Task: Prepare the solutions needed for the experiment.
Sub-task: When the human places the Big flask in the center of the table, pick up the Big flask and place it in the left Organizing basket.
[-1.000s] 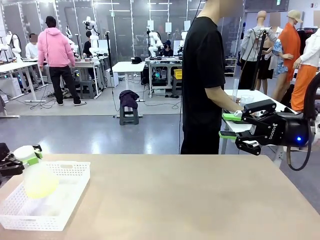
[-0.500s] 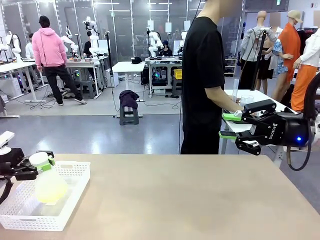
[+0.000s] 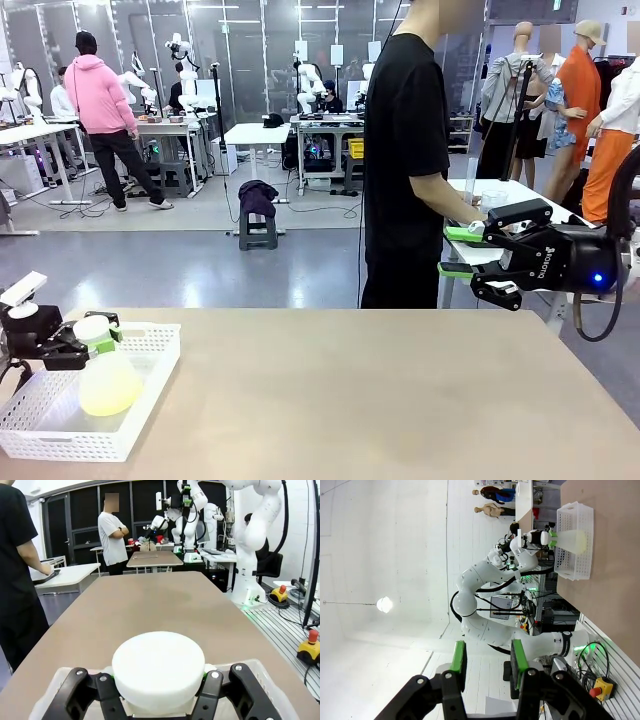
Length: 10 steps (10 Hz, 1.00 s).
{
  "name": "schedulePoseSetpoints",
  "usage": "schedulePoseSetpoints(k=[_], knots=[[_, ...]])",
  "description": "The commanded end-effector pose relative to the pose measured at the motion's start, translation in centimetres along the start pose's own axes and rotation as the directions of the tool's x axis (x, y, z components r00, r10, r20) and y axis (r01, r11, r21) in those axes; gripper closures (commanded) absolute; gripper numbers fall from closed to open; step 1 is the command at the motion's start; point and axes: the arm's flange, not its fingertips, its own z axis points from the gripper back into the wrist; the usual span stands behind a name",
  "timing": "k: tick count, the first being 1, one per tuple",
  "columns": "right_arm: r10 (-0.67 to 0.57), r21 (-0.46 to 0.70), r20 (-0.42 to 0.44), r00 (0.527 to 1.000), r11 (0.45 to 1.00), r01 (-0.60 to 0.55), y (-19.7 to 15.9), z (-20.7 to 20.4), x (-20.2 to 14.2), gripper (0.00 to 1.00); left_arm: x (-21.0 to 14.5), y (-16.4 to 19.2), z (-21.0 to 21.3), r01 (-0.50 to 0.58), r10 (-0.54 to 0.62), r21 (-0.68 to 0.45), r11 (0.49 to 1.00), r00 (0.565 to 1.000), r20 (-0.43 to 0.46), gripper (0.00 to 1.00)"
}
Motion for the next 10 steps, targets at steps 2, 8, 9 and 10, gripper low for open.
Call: schedulePoseSetpoints(k=[2,8,9,10], knots=[[0.002,0.012,0.005,1.0,1.0,-0.002,0.2,-0.1,0.1,0.53,-1.0,-1.1,0.6,0.021,-0.022,-0.031,0.999,0.999,-0.025,0.49],[0.002,0.012,0.005,1.0,1.0,-0.002,0.2,-0.1,0.1,0.53,-0.2,-2.1,3.4,-0.023,0.022,-0.005,1.0,0.997,-0.079,0.0],[0.002,0.012,0.005,1.0,1.0,-0.002,0.2,-0.1,0.1,0.53,0.0,-2.0,3.9,-0.014,0.015,0.01,1.0,0.997,-0.074,0.0],[0.002,0.012,0.005,1.0,1.0,-0.002,0.2,-0.1,0.1,0.53,0.3,-2.1,4.4,-0.011,0.013,0.036,0.999,0.998,-0.065,0.0]])
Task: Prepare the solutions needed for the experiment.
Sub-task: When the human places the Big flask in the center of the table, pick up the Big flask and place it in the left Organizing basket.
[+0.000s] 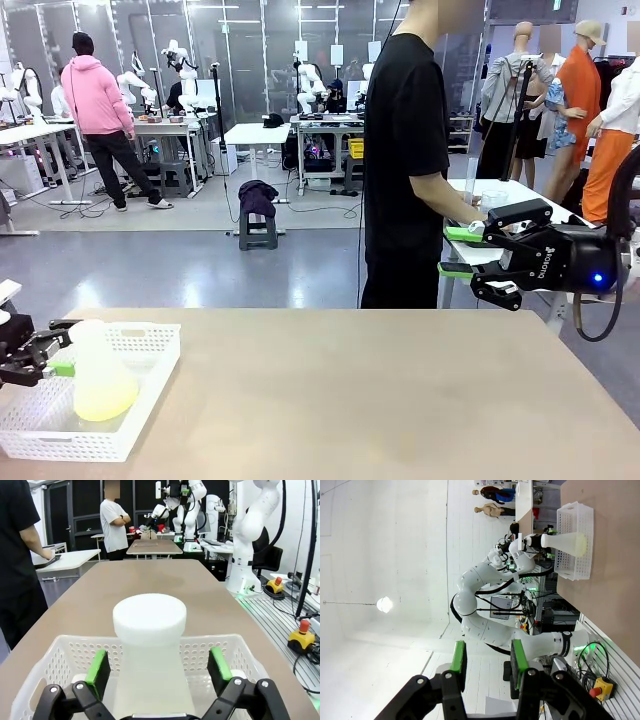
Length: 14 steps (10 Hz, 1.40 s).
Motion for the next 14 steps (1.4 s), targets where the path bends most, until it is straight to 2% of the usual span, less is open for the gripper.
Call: schedulePoseSetpoints(k=[1,9,10,12,14], knots=[[0.002,0.012,0.005,1.0,1.0,-0.002,0.2,-0.1,0.1,0.53,-0.2,0.1,-0.5,-0.003,0.003,-0.01,1.0,1.0,0.002,0.0],[0.002,0.012,0.005,1.0,1.0,-0.002,0.2,-0.1,0.1,0.53,-0.2,0.0,-0.4,-0.007,0.007,-0.007,1.0,1.0,0.004,0.0],[0.002,0.012,0.005,1.0,1.0,-0.002,0.2,-0.1,0.1,0.53,1.7,0.0,1.2,0.028,-0.028,-0.001,1.0,0.999,-0.033,0.0],[0.002,0.012,0.005,1.0,1.0,-0.002,0.2,-0.1,0.1,0.53,3.9,-0.5,4.6,0.011,-0.009,0.019,1.0,0.994,-0.106,0.0],[0.002,0.012,0.005,1.0,1.0,-0.002,0.2,-0.1,0.1,0.53,6.8,-2.2,7.8,-0.099,0.104,0.074,0.992,0.992,-0.069,0.0]])
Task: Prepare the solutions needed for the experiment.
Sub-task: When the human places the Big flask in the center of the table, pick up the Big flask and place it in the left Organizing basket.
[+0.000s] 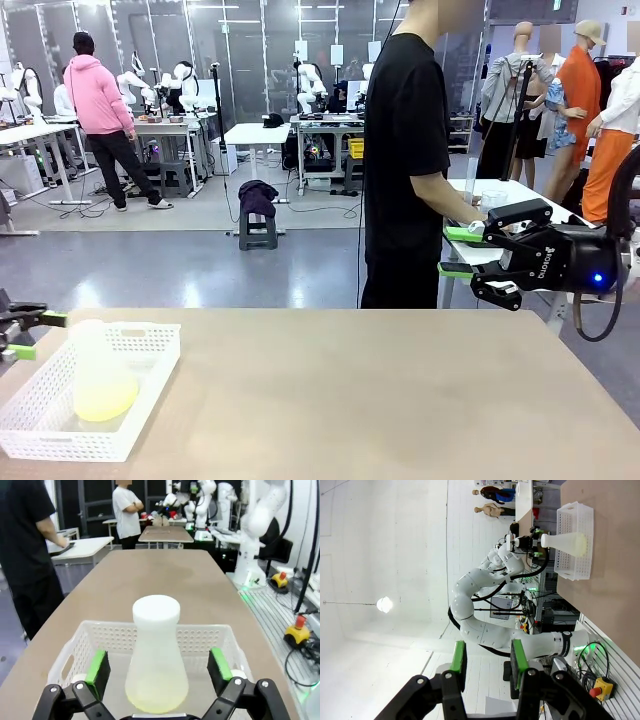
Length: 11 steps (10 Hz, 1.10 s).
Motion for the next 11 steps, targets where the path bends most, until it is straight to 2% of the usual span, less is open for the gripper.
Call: schedulePoseSetpoints(k=[1,2,3,4,6,8,9,10,11], knots=[[0.002,0.012,0.005,1.0,1.0,-0.002,0.2,-0.1,0.1,0.53,4.2,-2.6,1.3,-0.244,0.245,-0.018,0.97,0.965,0.096,0.0],[0.002,0.012,0.005,1.0,1.0,-0.002,0.2,-0.1,0.1,0.53,6.5,-4.0,1.4,-0.526,0.526,-0.083,0.846,0.8,0.288,0.0],[0.002,0.012,0.005,1.0,1.0,-0.002,0.2,-0.1,0.1,0.53,8.0,-4.9,1.0,-0.633,0.665,-0.214,0.744,0.672,0.326,0.0],[0.002,0.012,0.005,1.0,1.0,-0.002,0.2,-0.1,0.1,0.53,8.8,-6.4,0.3,-0.742,0.805,-0.313,0.593,0.549,0.224,0.0],[0.002,0.012,0.005,1.0,1.0,-0.002,0.2,-0.1,0.1,0.53,9.8,-8.4,-0.6,-0.873,0.897,-0.213,0.438,0.412,0.158,0.0],[0.002,0.012,0.005,1.0,1.0,-0.002,0.2,-0.1,0.1,0.53,9.5,-9.4,-1.5,-0.941,0.975,-0.258,0.221,0.217,0.044,0.0],[0.002,0.012,0.005,1.0,1.0,-0.002,0.2,-0.1,0.1,0.53,9.2,-9.3,-1.9,-0.956,0.982,-0.222,0.19,0.185,0.042,0.0],[0.002,0.012,0.005,1.0,1.0,-0.002,0.2,-0.1,0.1,0.53,9.1,-9.2,-2.1,-0.955,0.983,-0.234,0.181,0.183,0.017,0.0],[0.002,0.012,0.005,1.0,1.0,-0.002,0.2,-0.1,0.1,0.53,7.8,-9.3,-1.2,-0.93,0.965,-0.256,0.263,0.253,0.075,0.0]])
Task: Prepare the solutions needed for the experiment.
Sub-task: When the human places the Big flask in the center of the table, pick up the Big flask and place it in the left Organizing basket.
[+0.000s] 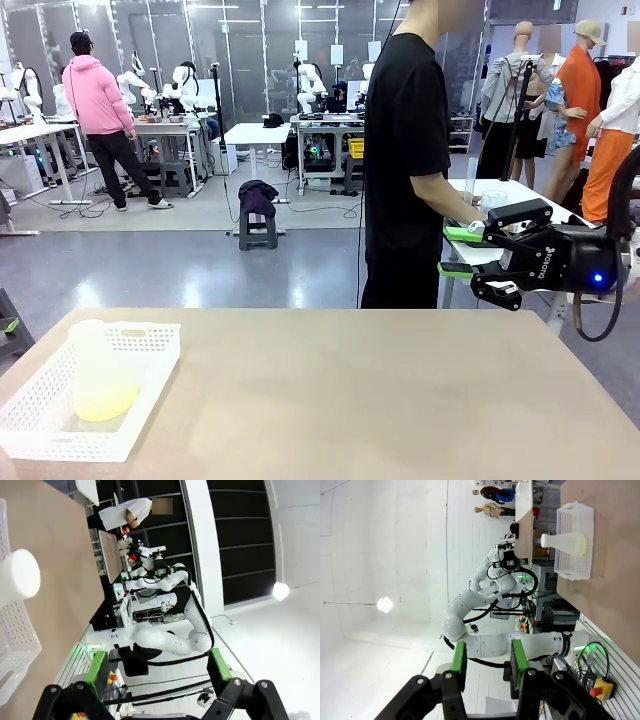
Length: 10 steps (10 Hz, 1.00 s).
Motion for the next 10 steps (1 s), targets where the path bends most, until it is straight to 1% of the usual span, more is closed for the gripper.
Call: schedulePoseSetpoints(k=[1,10], knots=[[0.003,0.012,0.005,1.0,1.0,-0.003,0.18,-0.09,0.06,0.53,-0.13,0.16,0.4,0.074,-0.074,-0.01,0.997,0.997,0.009,0.0],[0.003,0.012,0.005,1.0,1.0,-0.003,0.18,-0.09,0.06,0.53,-0.13,0.16,0.4,0.074,-0.074,-0.01,0.997,0.997,0.009,0.0]])
